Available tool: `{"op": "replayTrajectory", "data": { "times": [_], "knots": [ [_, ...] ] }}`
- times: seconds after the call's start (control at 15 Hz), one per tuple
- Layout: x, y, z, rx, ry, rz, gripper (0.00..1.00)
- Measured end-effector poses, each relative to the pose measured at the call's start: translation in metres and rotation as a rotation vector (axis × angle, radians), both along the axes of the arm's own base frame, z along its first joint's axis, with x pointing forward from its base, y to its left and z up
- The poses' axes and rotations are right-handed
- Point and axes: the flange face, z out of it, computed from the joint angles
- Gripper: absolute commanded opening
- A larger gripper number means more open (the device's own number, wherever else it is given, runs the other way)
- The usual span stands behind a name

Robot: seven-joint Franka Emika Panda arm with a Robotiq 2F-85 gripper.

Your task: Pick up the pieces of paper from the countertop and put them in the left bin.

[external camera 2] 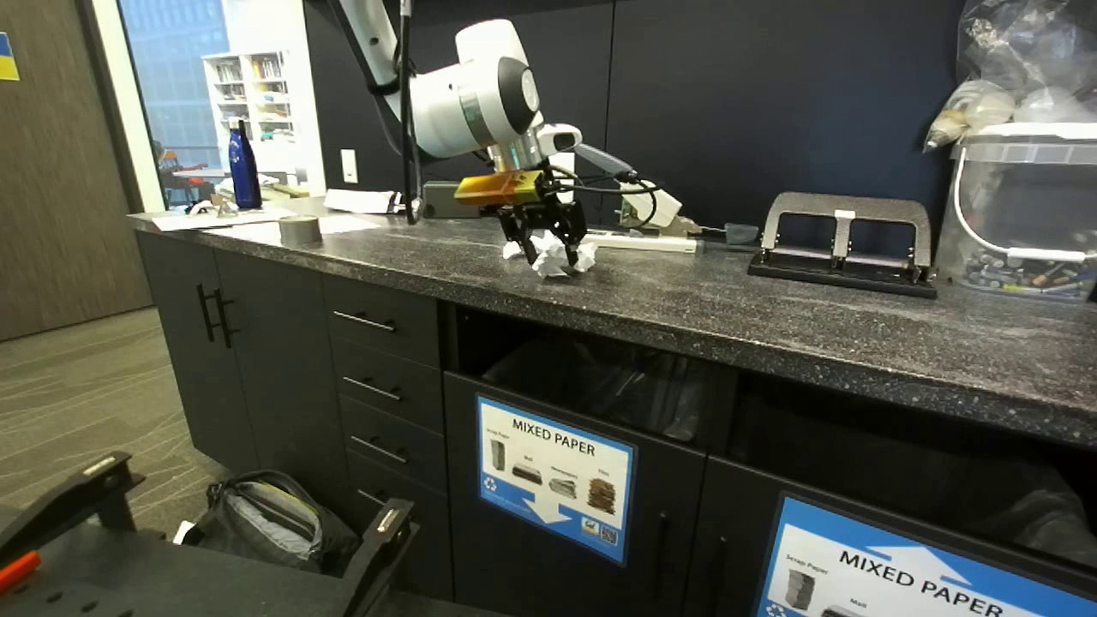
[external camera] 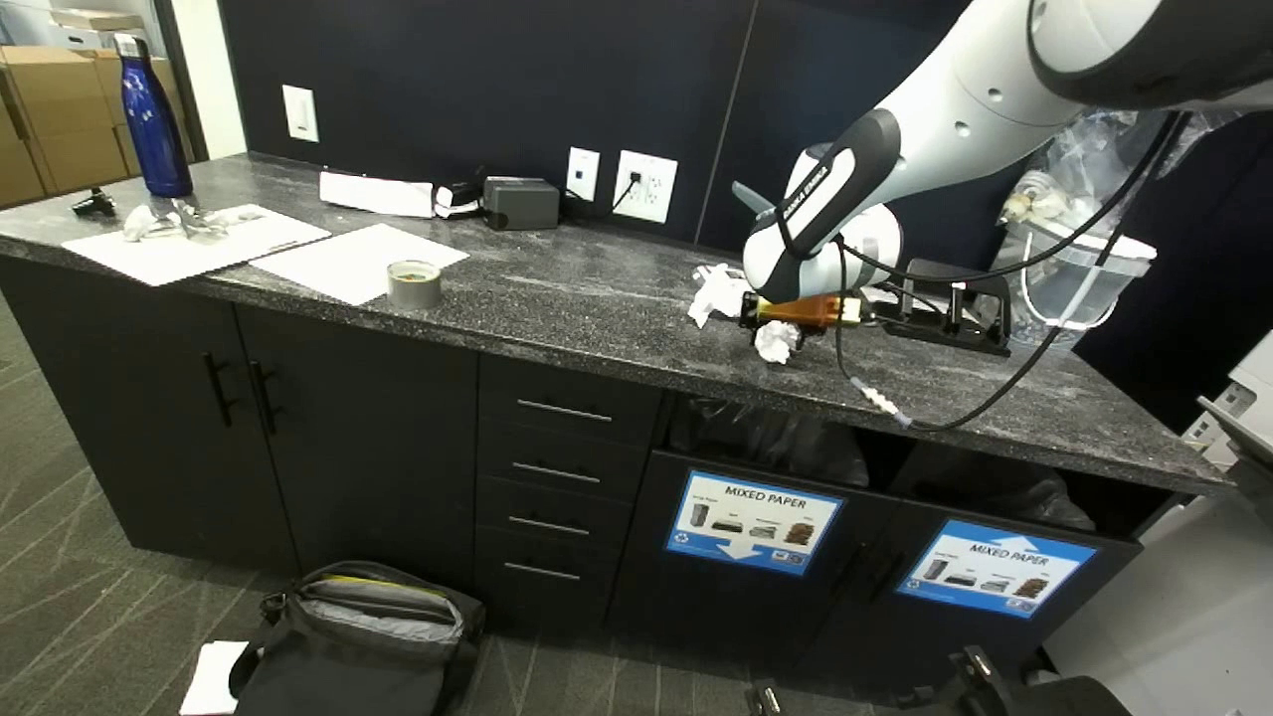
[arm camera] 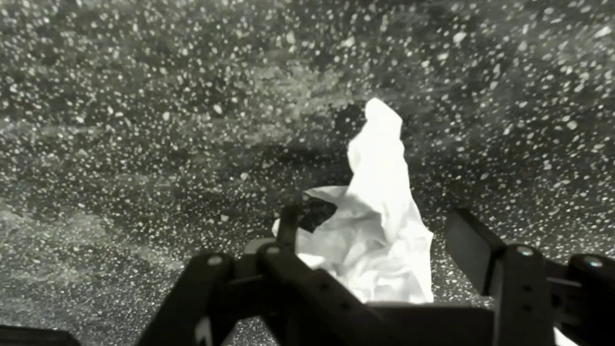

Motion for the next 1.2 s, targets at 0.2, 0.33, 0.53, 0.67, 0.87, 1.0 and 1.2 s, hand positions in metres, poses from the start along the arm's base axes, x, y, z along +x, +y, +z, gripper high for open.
{"op": "replayTrajectory", "data": {
  "times": [0.2,0.33,0.53,0.67,0.87,1.0,1.2],
  "knots": [
    [0.006,-0.013,-0.001,-0.047,-0.008,0.011,0.28],
    [0.008,-0.021,-0.004,-0.071,-0.005,0.014,0.13],
    [0.008,-0.026,-0.008,-0.098,0.001,0.017,0.08],
    [0.008,-0.025,-0.009,-0.105,0.004,0.021,0.11],
    [0.006,-0.022,-0.011,-0.103,0.034,0.022,0.09],
    [0.0,-0.02,-0.01,-0.093,0.078,0.012,0.09],
    [-0.02,-0.012,-0.007,-0.06,0.157,-0.003,0.09]
  ]
}}
